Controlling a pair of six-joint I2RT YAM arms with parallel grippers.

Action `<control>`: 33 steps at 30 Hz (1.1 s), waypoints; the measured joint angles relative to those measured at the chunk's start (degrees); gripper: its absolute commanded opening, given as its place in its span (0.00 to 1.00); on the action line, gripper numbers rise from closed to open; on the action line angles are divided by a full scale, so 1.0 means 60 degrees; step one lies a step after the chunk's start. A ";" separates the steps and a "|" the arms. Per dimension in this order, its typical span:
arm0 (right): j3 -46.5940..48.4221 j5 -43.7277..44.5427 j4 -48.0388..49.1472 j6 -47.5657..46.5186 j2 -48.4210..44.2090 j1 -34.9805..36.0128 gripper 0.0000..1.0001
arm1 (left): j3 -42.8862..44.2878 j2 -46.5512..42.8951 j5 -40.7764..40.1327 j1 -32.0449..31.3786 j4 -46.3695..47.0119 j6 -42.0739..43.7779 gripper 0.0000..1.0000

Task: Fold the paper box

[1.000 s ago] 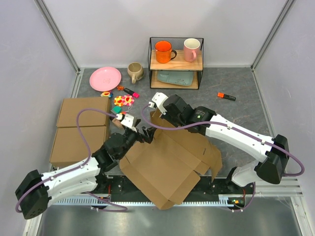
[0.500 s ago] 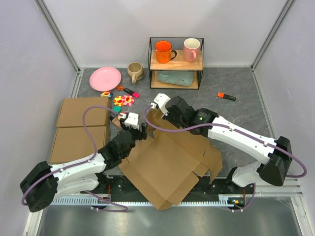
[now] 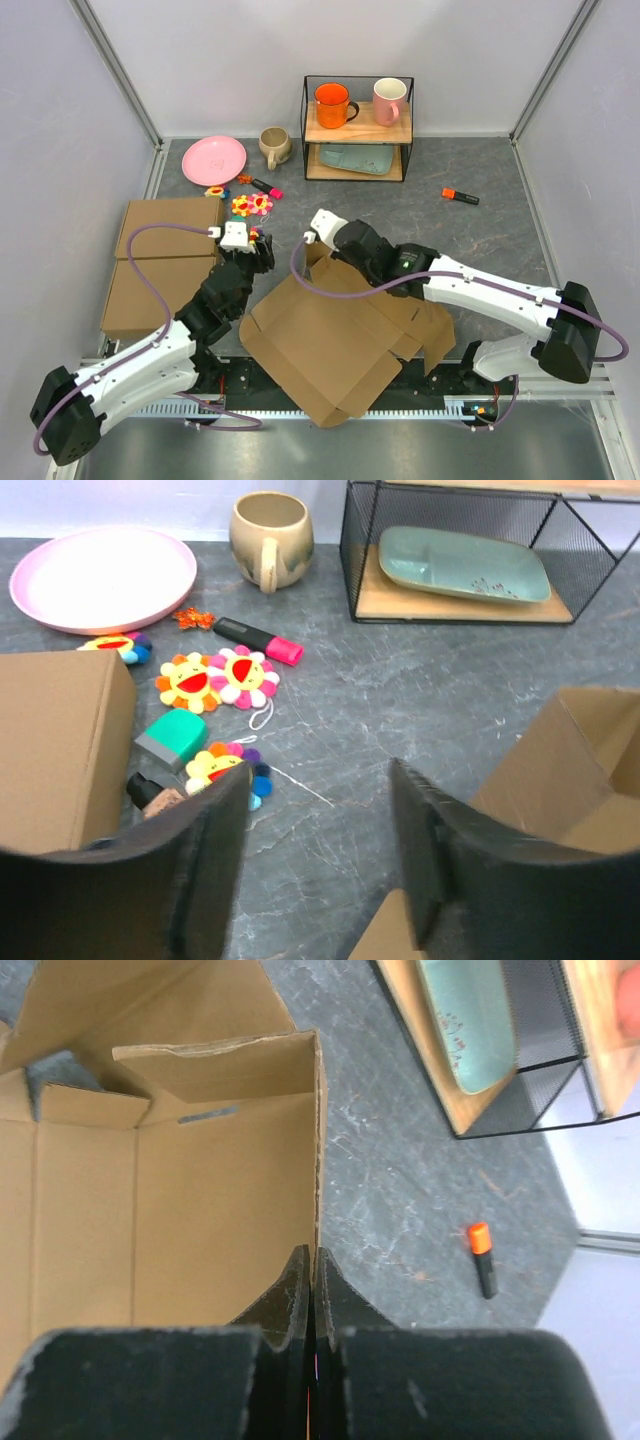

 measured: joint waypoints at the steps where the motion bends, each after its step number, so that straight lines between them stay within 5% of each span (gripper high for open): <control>1: -0.0153 0.0284 0.0200 -0.0135 -0.0026 0.0175 0.00 | 0.0047 -0.0073 0.0022 0.0102 -0.0062 -0.0080 0.82; 4: -0.0608 0.1151 0.0750 -0.0499 -0.0033 0.0594 0.00 | 0.0215 -0.0164 0.0259 0.0426 -0.0229 -0.0423 0.99; 17: -0.2630 0.4189 0.2852 -0.2211 -0.0033 0.2047 0.00 | 0.0772 0.2269 0.2914 0.0852 0.0834 -0.1049 0.98; 33: -0.2714 0.5832 0.5978 -0.6441 0.0248 0.2302 0.00 | 0.0765 0.3894 0.3752 0.2189 0.2798 -0.1836 0.91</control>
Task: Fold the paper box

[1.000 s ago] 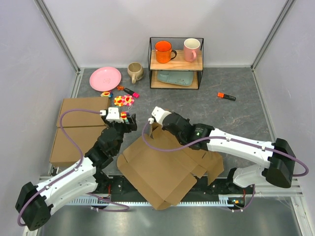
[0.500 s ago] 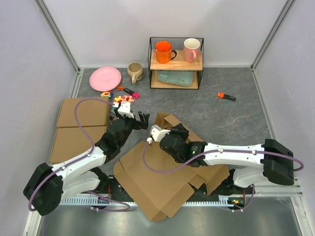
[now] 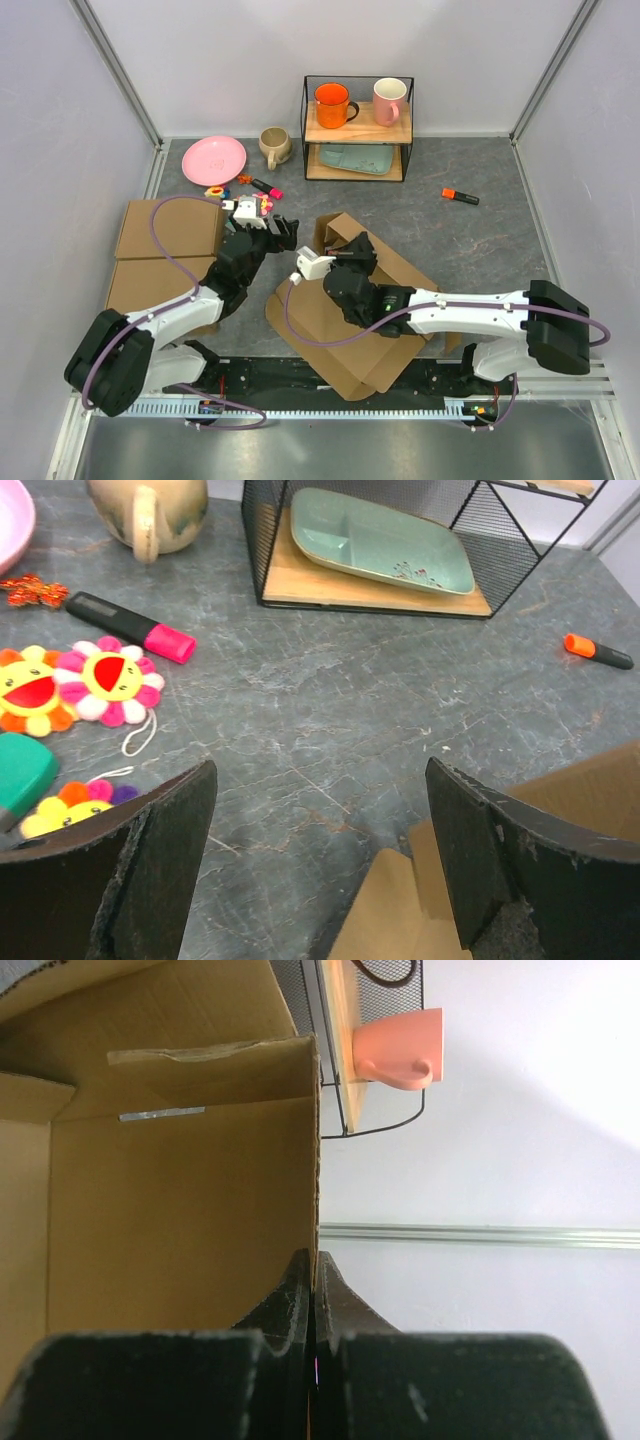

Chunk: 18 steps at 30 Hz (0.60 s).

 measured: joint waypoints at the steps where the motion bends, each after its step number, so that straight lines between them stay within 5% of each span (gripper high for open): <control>1: 0.0000 0.0007 0.0138 -0.0098 0.0073 -0.0044 0.00 | 0.0011 0.0124 0.0076 0.0011 0.0098 -0.0044 0.91; 18: -0.1322 0.0142 0.2040 -0.0790 0.0685 -0.0619 0.08 | 0.0036 0.2772 0.4291 0.0550 0.3909 -0.0208 0.92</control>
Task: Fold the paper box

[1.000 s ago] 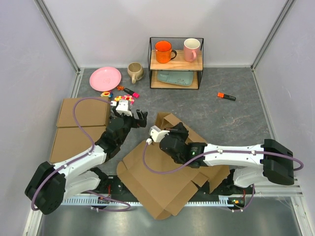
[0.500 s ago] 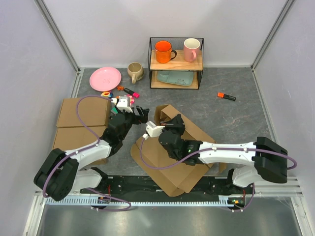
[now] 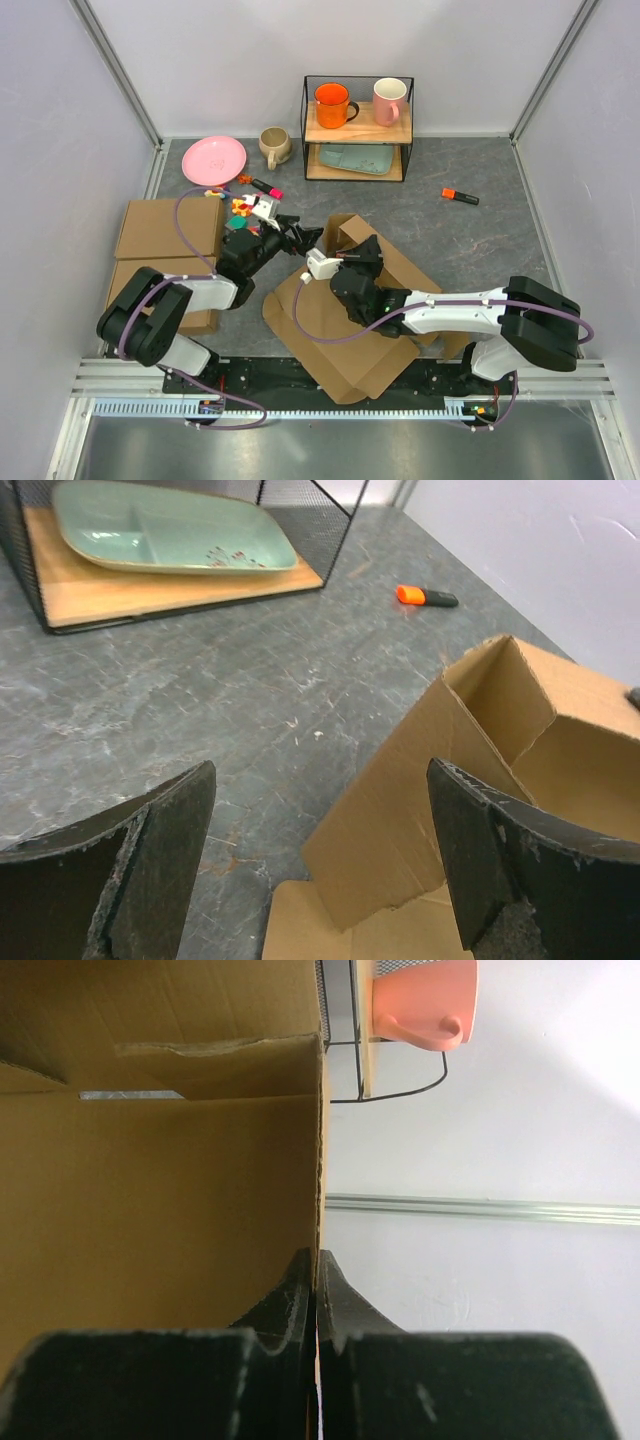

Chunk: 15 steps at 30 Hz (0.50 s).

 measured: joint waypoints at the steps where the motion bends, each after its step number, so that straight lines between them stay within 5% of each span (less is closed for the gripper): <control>1: 0.0000 0.0015 -0.0004 0.0055 0.0011 0.0000 0.09 | 0.0018 0.0171 0.0295 0.0058 0.0087 -0.0004 0.92; 15: 0.0339 0.0222 -0.0831 0.1807 -0.0004 -0.0004 0.07 | 0.0018 0.1308 0.2532 0.0386 0.1945 -0.0033 0.90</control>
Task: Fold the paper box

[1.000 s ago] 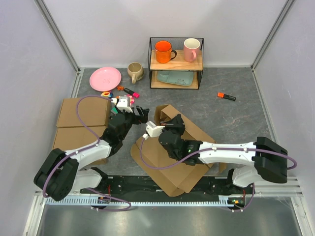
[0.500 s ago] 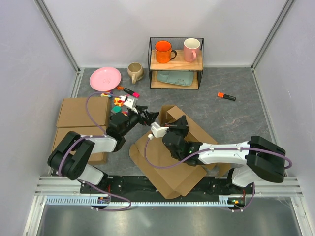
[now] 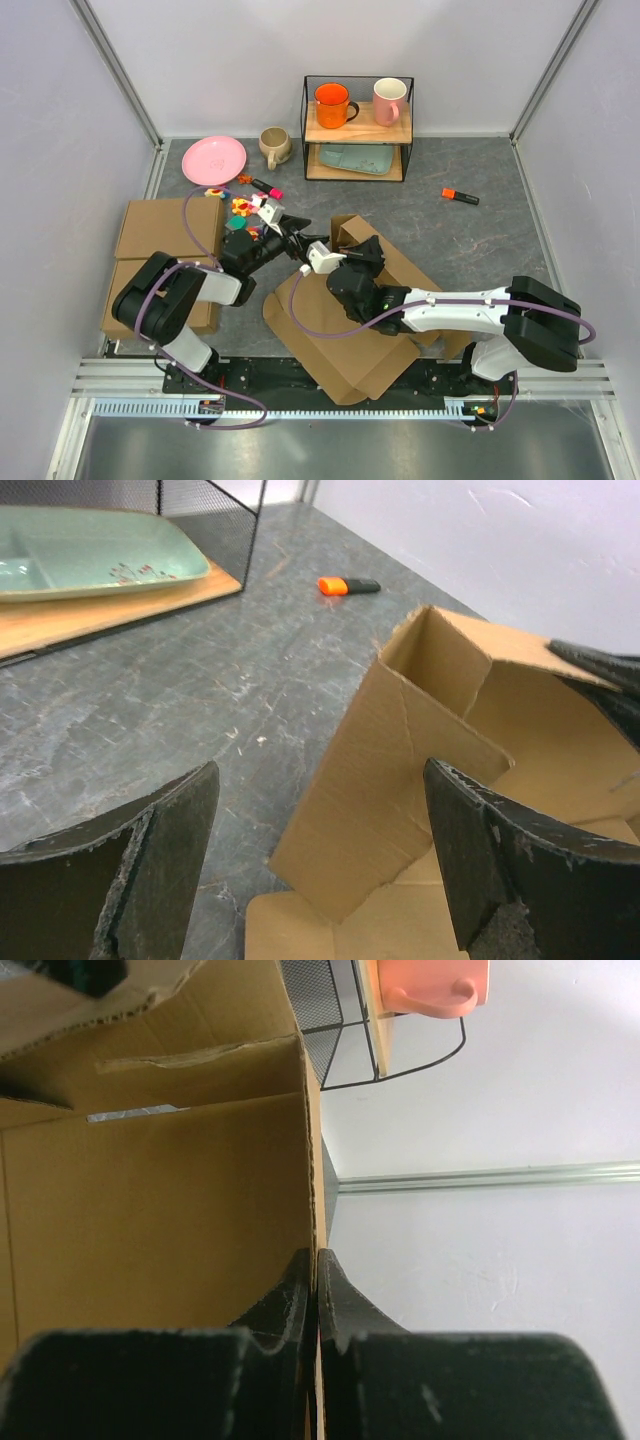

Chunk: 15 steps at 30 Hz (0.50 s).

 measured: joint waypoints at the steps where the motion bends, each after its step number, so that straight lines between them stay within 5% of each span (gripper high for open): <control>1: 0.0029 0.0000 -0.0073 0.0124 -0.0004 0.0000 0.07 | 0.0000 0.0098 0.0124 0.0004 0.0109 0.0000 0.90; 15: 0.0302 0.0259 -0.0423 0.0550 0.0270 -0.0036 0.05 | -0.0007 0.1005 0.1249 0.0047 0.0317 -0.0011 0.91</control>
